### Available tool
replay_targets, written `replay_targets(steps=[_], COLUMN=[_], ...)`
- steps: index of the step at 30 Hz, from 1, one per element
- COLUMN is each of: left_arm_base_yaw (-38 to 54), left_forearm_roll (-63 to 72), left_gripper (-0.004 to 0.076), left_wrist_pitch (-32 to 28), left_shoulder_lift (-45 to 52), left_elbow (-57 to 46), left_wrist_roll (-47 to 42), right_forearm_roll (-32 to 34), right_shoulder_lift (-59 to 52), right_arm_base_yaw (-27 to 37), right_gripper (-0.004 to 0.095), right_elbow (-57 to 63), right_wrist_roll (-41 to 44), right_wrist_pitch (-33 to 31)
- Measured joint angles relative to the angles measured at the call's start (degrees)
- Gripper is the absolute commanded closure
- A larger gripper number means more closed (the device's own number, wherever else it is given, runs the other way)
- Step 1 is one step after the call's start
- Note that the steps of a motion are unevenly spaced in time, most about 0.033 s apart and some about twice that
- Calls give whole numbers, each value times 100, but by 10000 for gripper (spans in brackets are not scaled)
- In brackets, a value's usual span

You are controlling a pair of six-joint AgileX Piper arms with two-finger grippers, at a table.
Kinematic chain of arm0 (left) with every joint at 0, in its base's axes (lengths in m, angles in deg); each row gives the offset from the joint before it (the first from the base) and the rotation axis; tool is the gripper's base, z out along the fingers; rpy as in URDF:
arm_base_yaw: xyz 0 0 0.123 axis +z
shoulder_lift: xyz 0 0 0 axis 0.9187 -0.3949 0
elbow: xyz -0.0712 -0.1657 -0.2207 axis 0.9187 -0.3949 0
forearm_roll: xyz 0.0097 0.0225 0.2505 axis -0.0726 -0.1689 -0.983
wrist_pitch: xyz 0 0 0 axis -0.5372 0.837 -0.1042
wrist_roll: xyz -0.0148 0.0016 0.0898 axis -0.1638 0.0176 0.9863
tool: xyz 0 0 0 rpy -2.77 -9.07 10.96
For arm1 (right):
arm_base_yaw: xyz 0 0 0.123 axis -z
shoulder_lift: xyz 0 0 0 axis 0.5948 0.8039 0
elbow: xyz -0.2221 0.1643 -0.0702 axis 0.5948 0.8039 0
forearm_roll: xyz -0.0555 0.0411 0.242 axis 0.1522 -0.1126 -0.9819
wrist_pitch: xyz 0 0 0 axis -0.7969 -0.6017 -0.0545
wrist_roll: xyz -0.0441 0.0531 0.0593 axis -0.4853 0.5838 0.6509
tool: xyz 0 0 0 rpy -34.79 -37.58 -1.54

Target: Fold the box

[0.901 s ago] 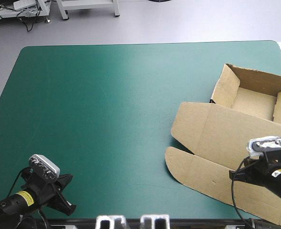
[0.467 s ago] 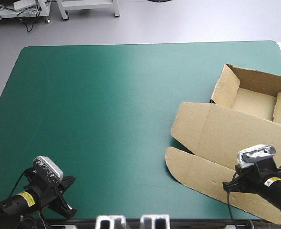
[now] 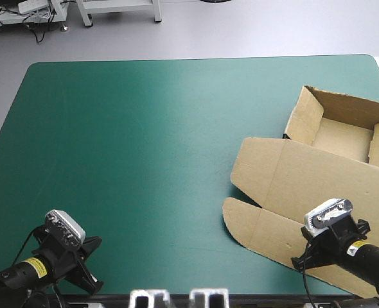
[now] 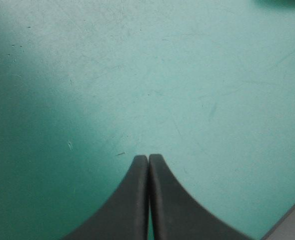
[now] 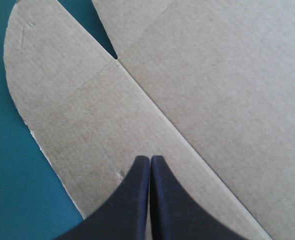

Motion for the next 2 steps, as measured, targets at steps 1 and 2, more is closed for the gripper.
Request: replay_targets(steps=[1, 2], left_arm_base_yaw=[0, 0], left_forearm_roll=[0, 5], left_gripper=[734, 734], left_wrist_pitch=[0, 0], left_shoulder_lift=[0, 0], left_elbow=[0, 0], left_wrist_roll=[0, 0], right_forearm_roll=[5, 5], right_shoulder_lift=[0, 0], right_arm_base_yaw=[-5, -5], right_gripper=[913, 913], right_elbow=[27, 45], right_wrist_roll=[0, 0], right_wrist_pitch=[52, 88])
